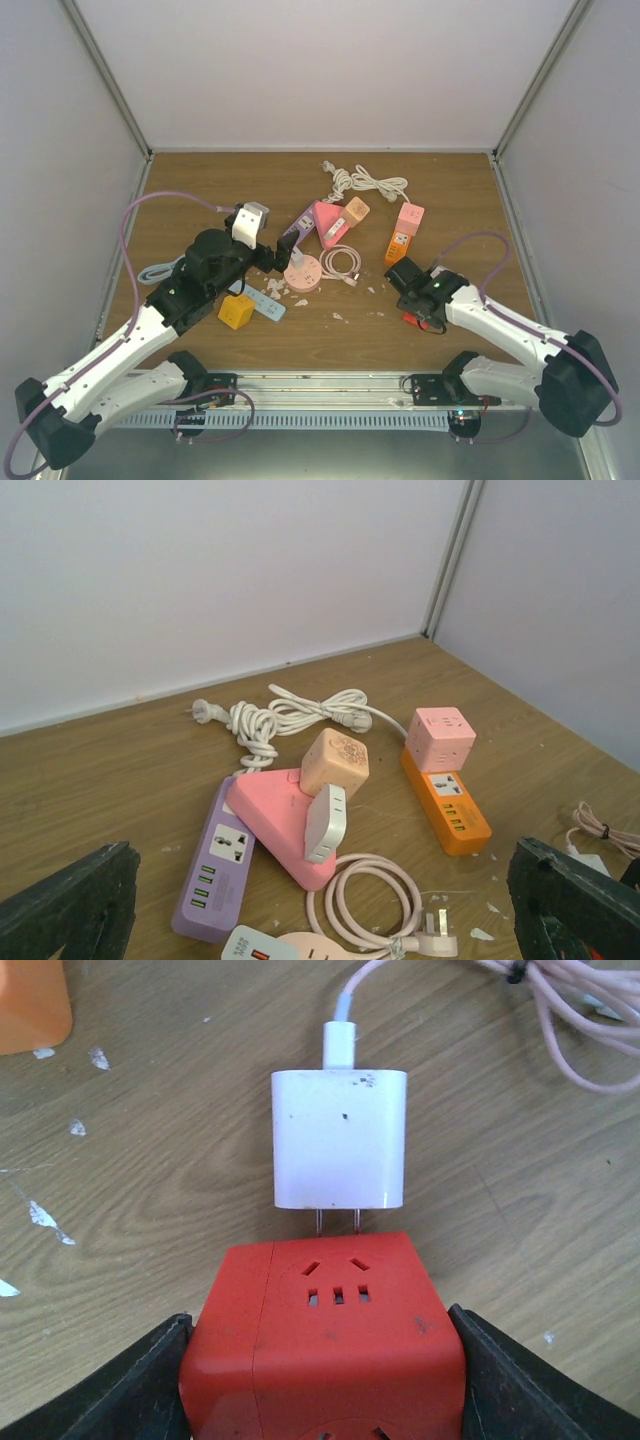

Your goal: Insert the plug

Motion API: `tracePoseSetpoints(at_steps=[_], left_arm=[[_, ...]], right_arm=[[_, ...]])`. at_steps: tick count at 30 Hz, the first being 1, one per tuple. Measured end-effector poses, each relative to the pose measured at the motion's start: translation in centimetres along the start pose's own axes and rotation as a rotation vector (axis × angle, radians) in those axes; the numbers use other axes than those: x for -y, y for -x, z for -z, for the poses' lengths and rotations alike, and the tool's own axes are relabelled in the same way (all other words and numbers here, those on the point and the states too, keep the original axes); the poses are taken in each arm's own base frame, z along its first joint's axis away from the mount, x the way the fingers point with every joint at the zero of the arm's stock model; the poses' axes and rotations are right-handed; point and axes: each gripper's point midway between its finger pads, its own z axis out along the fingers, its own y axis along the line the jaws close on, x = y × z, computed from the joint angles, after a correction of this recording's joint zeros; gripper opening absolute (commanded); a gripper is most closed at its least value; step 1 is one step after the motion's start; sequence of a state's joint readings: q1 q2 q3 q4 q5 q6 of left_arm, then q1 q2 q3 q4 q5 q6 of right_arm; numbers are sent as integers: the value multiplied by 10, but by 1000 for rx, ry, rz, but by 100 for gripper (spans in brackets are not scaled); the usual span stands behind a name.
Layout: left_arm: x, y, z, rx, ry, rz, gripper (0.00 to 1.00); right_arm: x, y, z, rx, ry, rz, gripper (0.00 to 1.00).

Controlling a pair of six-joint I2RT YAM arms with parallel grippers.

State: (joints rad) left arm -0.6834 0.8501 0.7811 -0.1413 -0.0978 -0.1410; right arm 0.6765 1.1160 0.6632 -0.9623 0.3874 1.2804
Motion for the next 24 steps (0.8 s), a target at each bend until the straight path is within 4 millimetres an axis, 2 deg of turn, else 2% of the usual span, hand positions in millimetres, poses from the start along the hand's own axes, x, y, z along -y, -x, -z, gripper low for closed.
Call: tracePoseSetpoints(at_steps=[5, 10, 14, 19, 24], left_arm=[[-2, -2, -1, -9, 14, 10, 99], [-5, -2, -1, -6, 32, 54, 99], [-2, -2, -2, -6, 15, 103, 99], [10, -11, -4, -22, -59, 160, 99], [27, -17, -4, -32, -164, 208, 99]], right_arm=[[-12, 2, 1, 22, 93, 21, 60], [-52, 4, 14, 31, 344, 48, 59], [-93, 11, 43, 53, 580, 76, 59], [-133, 21, 78, 83, 801, 120, 59], [-171, 34, 131, 133, 1059, 169, 59]])
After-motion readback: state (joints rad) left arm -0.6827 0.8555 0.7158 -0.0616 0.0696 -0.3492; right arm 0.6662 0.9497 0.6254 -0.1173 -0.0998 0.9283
